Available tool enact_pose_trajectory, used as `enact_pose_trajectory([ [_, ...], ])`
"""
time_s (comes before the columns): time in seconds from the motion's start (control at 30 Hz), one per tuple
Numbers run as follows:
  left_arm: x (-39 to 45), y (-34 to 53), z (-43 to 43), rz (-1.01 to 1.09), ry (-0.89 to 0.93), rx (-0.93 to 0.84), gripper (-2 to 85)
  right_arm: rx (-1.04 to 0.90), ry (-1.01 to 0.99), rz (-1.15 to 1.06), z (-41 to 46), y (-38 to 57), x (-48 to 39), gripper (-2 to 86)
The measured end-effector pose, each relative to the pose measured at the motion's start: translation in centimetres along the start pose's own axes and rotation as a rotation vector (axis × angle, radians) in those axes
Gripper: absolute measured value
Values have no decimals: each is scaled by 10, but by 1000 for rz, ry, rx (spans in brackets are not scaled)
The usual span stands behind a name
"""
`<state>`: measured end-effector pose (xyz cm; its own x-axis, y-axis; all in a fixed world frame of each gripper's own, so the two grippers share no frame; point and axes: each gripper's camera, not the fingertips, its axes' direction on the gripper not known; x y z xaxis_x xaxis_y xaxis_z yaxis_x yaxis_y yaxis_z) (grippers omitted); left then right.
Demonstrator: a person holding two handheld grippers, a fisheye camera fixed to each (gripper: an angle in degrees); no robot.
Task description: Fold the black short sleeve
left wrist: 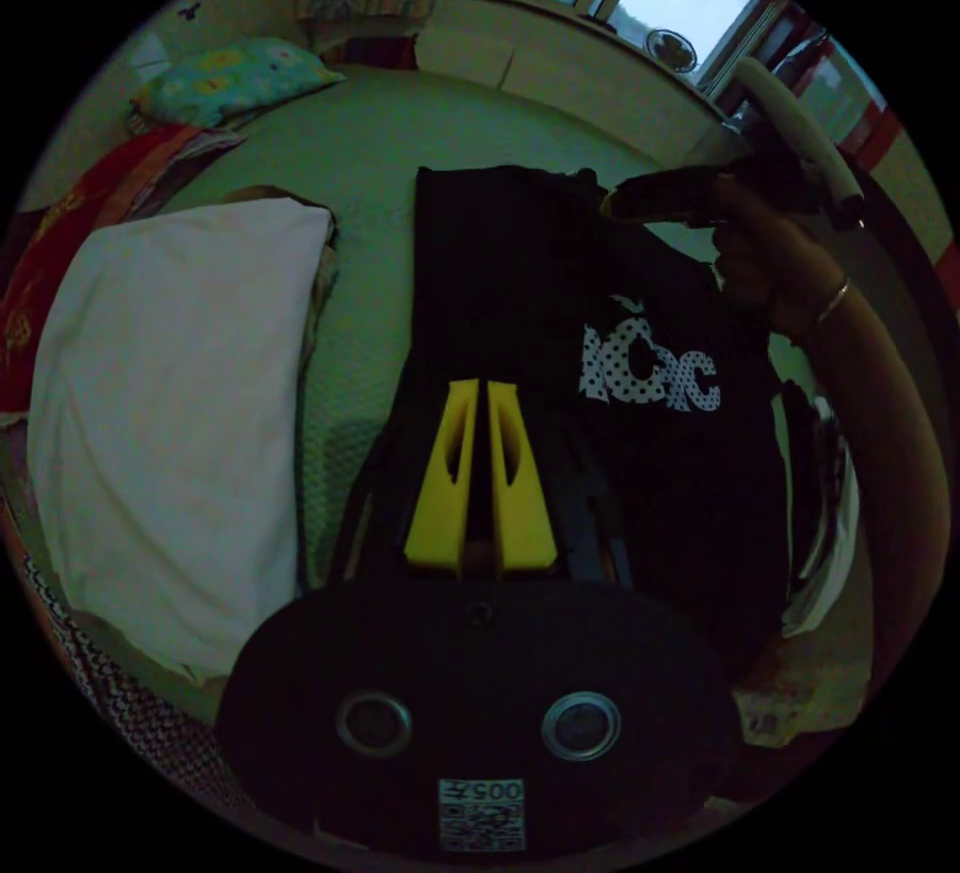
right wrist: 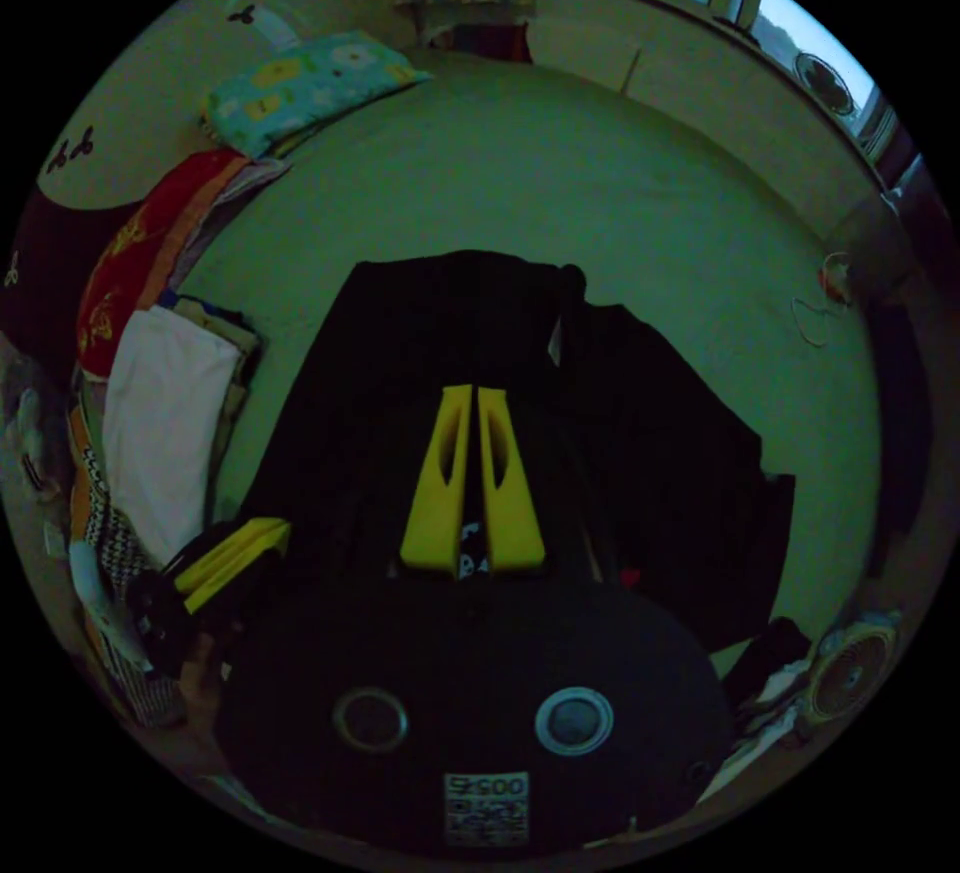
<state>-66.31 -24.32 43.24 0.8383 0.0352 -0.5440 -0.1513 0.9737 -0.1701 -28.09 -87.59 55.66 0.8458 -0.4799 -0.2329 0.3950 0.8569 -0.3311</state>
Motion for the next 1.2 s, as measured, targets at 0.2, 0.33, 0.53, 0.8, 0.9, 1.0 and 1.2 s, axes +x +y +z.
enact_pose_trajectory([
  [0.2,-29,0,-7,-45,18,30,12,43,-60,2,4,-50,-39,-17],
  [0.33,-40,0,-8,-39,16,24,12,69,-127,-33,3,-87,-72,-17],
  [0.53,-59,6,-26,-70,-27,96,11,72,-225,-127,10,-151,-140,-17],
  [0.8,-104,21,-56,-214,-138,192,12,9,-341,-207,30,-224,-247,-12],
  [0.9,-109,21,-54,-214,-141,173,14,69,-414,-226,29,-233,-256,6],
  [1.0,-110,21,-53,-198,-148,167,16,87,-287,-255,35,-238,-249,20],
  [1.2,-117,19,-46,-200,-116,127,19,-37,-191,-137,85,-244,-196,53],
])
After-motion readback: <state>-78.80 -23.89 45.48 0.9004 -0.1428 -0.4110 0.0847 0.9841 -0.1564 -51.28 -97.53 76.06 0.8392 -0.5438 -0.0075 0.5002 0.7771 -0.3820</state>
